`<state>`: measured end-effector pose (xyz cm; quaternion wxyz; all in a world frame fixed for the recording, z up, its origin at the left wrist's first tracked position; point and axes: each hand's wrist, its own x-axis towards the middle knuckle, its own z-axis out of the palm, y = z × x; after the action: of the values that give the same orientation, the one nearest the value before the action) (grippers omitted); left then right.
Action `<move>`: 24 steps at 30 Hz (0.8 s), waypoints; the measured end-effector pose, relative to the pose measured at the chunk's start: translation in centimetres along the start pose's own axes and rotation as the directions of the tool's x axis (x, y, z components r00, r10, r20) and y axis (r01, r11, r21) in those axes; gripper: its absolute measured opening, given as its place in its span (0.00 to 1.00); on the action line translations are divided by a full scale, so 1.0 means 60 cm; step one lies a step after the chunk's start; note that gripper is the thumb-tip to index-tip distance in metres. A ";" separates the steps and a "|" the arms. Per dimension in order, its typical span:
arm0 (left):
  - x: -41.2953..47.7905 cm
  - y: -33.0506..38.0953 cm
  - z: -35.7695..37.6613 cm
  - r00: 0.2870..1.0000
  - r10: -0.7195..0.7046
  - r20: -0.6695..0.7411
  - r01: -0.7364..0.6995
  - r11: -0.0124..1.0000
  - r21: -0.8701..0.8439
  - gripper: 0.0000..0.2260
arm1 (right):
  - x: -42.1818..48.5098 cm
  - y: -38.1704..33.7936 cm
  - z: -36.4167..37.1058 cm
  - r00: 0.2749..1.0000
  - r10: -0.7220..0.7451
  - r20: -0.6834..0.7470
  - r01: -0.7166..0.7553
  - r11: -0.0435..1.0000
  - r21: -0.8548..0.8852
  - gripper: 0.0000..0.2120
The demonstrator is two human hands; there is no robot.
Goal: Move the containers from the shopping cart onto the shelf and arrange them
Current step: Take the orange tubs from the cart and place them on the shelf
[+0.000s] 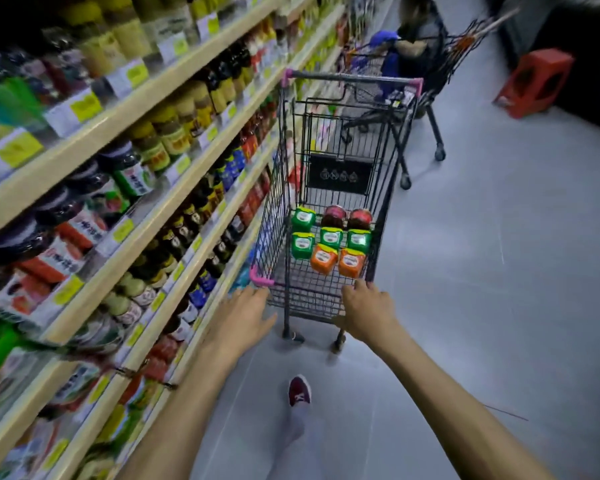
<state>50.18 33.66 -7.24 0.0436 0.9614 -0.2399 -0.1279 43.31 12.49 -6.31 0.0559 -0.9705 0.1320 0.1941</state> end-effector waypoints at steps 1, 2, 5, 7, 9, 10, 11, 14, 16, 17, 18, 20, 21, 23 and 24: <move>0.030 -0.003 0.002 1.000 0.017 0.001 -0.017 1.000 -0.012 0.18 | 0.024 0.003 -0.005 1.000 0.004 0.009 -0.004 1.000 -0.004 0.29; 0.062 -0.005 0.002 0.999 0.032 0.001 -0.032 0.999 -0.028 0.19 | 0.050 0.005 -0.009 1.000 0.008 0.015 -0.008 1.000 -0.009 0.29; 0.156 -0.013 -0.001 0.998 0.057 0.030 -0.055 0.997 -0.053 0.17 | 0.126 0.011 -0.023 0.998 0.034 0.050 -0.034 0.999 0.007 0.30; 0.214 -0.016 0.001 0.996 0.068 0.058 -0.063 0.995 -0.081 0.16 | 0.175 0.016 -0.030 0.994 0.056 0.098 -0.057 0.998 0.009 0.30; 0.268 -0.017 0.005 0.992 0.087 0.086 -0.078 0.992 -0.096 0.13 | 0.220 0.024 -0.033 0.988 0.089 0.123 -0.091 0.996 0.011 0.31; 0.290 -0.018 0.008 0.990 0.101 0.100 -0.091 0.991 -0.095 0.12 | 0.240 0.028 -0.033 0.986 0.102 0.135 -0.105 0.994 0.016 0.31; 0.312 -0.018 0.011 0.987 0.113 0.116 -0.104 0.991 -0.086 0.12 | 0.258 0.033 -0.033 0.982 0.114 0.149 -0.118 0.993 0.022 0.31; 0.370 -0.014 0.022 0.979 0.127 0.161 -0.124 0.992 -0.031 0.14 | 0.306 0.050 -0.024 0.971 0.137 0.195 -0.145 0.989 0.026 0.31; 0.408 -0.014 0.034 0.973 0.127 0.191 -0.125 0.992 -0.022 0.16 | 0.338 0.062 -0.017 0.962 0.149 0.227 -0.163 0.986 0.041 0.30; 0.425 -0.013 0.042 0.970 0.126 0.209 -0.124 0.992 -0.022 0.16 | 0.353 0.067 -0.012 0.958 0.155 0.240 -0.174 0.983 0.058 0.29; 0.441 -0.011 0.052 0.965 0.125 0.230 -0.123 0.992 -0.024 0.16 | 0.368 0.073 -0.006 0.955 0.162 0.250 -0.187 0.979 0.079 0.29; 0.472 -0.001 0.073 0.958 0.109 0.266 -0.106 0.994 -0.023 0.18 | 0.400 0.085 0.010 0.948 0.180 0.262 -0.221 0.966 0.136 0.26; 0.487 0.006 0.083 0.956 0.095 0.278 -0.092 0.995 -0.023 0.17 | 0.416 0.092 0.018 0.946 0.191 0.262 -0.240 0.956 0.170 0.23; 0.517 0.020 0.105 0.953 0.070 0.296 -0.056 0.997 -0.055 0.14 | 0.449 0.108 0.034 0.943 0.224 0.248 -0.285 0.926 0.247 0.17; 0.532 0.028 0.119 0.950 0.051 0.307 -0.030 0.997 -0.074 0.14 | 0.466 0.117 0.042 0.938 0.243 0.247 -0.308 0.910 0.278 0.16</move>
<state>74.71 16.97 -21.07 0.0409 0.9224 -0.2588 -0.2839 65.34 -0.41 -19.96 0.1940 -0.8952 0.2907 0.2765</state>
